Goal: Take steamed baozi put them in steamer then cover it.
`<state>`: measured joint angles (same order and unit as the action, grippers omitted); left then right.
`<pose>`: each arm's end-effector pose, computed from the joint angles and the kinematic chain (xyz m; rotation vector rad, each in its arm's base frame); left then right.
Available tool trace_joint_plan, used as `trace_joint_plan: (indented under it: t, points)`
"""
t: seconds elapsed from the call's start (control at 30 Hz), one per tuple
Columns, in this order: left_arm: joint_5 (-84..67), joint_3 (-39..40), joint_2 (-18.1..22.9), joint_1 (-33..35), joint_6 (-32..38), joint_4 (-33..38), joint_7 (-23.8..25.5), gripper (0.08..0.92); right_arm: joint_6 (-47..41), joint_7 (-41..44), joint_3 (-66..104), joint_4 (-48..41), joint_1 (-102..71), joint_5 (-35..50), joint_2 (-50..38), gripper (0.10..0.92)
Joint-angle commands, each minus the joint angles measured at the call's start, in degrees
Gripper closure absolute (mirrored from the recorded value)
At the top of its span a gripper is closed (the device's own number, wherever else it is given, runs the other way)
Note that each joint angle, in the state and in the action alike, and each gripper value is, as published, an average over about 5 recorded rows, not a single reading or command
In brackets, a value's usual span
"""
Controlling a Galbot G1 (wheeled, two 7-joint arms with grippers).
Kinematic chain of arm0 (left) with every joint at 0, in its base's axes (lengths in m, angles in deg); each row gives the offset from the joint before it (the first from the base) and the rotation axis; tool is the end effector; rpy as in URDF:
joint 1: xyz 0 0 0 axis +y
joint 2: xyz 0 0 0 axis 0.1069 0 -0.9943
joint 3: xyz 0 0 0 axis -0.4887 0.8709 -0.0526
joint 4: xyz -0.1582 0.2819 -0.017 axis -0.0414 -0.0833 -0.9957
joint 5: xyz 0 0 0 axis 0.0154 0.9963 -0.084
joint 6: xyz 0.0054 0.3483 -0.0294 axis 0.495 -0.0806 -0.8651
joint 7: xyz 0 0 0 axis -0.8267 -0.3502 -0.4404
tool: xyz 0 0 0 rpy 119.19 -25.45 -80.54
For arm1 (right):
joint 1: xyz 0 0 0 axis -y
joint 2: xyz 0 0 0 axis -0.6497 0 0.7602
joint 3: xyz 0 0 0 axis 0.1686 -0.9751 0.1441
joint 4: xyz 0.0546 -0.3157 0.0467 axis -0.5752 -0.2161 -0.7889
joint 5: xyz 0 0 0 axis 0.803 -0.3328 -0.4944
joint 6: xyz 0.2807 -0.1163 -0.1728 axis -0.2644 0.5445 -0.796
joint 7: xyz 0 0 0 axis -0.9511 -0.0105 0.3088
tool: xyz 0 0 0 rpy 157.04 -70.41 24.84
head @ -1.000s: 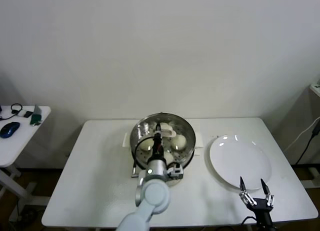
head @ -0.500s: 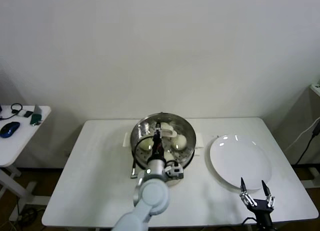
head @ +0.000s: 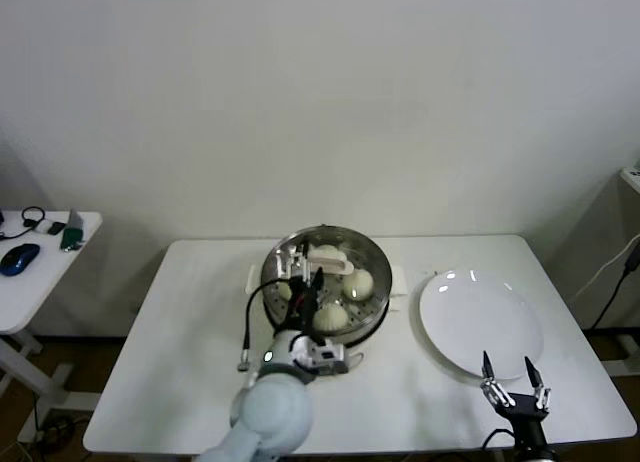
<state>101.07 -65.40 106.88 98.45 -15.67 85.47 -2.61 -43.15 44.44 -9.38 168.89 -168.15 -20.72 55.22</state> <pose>0.2516 -0.1361 -0.2174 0.2056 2.5164 1.8147 0.1325 -0.1148 -0.3875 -0.1564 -3.0843 -0.1455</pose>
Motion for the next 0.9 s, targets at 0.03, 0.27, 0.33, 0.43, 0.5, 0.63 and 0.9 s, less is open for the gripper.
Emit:
trace_joint_plan:
  t: [0.03,0.27,0.33,0.43,0.5,0.63,0.9]
  points:
    - [-42.3,-14.5,-5.5,12.4,20.5,10.8,-14.9,0.182,-1.2,-0.8,-0.5,0.3,0.5,-0.9,-1.0,0.203]
    - [-68.8,-36.4,-1.8,27.7,33.3,10.0,-12.3,0.177,-0.5,-0.6,-1.5,-0.8,0.8,-2.3,-0.9,0.203]
    - [-75.1,-40.7,-1.8,30.3,36.0,7.5,-11.1,0.177,-0.3,-0.6,-1.6,-1.3,0.9,-2.5,-0.9,0.203]
    - [-81.2,-44.3,-2.5,32.3,40.3,1.9,-9.6,0.177,0.0,-0.5,-1.7,-1.8,1.0,-2.5,-1.1,0.203]
    - [-83.8,-44.6,-2.6,32.6,42.9,-1.9,-9.3,0.177,0.1,-0.5,-1.8,-2.2,1.0,-2.6,-1.3,0.203]
    - [-84.9,-43.2,-1.6,32.4,46.4,-6.7,-9.2,0.177,0.5,-0.3,-1.9,-2.6,0.9,-2.6,-1.3,0.203]
    - [-83.8,-40.6,0.1,33.0,47.8,-8.4,-9.5,0.177,0.8,-0.1,-1.7,-2.7,0.8,-2.5,-1.4,0.203]
